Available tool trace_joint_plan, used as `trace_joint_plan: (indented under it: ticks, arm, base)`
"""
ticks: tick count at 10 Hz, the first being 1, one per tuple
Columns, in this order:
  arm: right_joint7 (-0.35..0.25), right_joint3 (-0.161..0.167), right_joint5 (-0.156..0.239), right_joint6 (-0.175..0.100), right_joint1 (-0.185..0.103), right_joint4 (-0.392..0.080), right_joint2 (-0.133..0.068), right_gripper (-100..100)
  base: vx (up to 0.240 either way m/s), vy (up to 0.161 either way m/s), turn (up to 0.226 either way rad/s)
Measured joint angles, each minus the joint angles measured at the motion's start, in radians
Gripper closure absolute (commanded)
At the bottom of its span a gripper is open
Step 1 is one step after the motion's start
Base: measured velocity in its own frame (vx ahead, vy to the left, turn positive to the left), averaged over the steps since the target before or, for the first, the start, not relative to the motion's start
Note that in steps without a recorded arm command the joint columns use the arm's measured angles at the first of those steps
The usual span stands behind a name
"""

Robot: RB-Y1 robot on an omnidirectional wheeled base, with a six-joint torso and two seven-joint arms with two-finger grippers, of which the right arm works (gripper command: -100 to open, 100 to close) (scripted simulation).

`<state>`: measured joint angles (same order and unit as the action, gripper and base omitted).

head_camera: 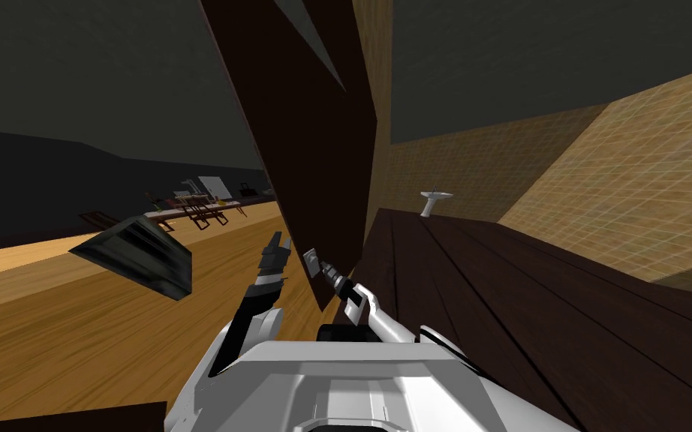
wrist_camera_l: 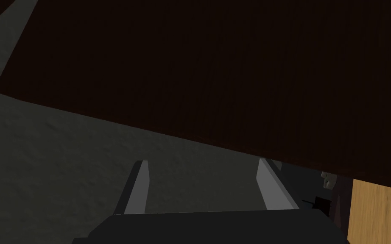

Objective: Push the door open

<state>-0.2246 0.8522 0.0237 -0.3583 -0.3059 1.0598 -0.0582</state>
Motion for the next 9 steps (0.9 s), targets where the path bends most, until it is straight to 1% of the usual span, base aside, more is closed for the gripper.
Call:
trace_joint_plan:
  ticks: [1,2,3,5,6,7,9]
  arm:
    - [0.001,-0.010,0.002,-0.006,-0.002,-0.011,0.004,-100]
    - [0.002,-0.018,0.003,-0.006,-0.001,-0.011,0.009,-100]
    - [0.002,-0.019,0.003,-0.006,0.000,-0.011,0.009,-100]
    - [0.005,-0.025,0.003,-0.011,-0.002,-0.022,0.003,-100]
    - [0.006,-0.027,0.003,-0.009,-0.002,-0.019,0.001,-100]
    - [0.008,-0.031,0.002,-0.008,-0.002,-0.021,0.001,-100]
    - [0.012,-0.038,0.001,-0.009,-0.006,-0.029,0.008,-100]
  base:
    - [-0.229,-0.107,-0.091]
    - [-0.110,-0.052,-0.012]
    - [0.051,0.053,0.044]
    - [0.104,0.113,0.013]
    - [0.137,0.161,0.034]
    - [0.120,0.185,0.022]
    - [0.113,0.178,0.027]
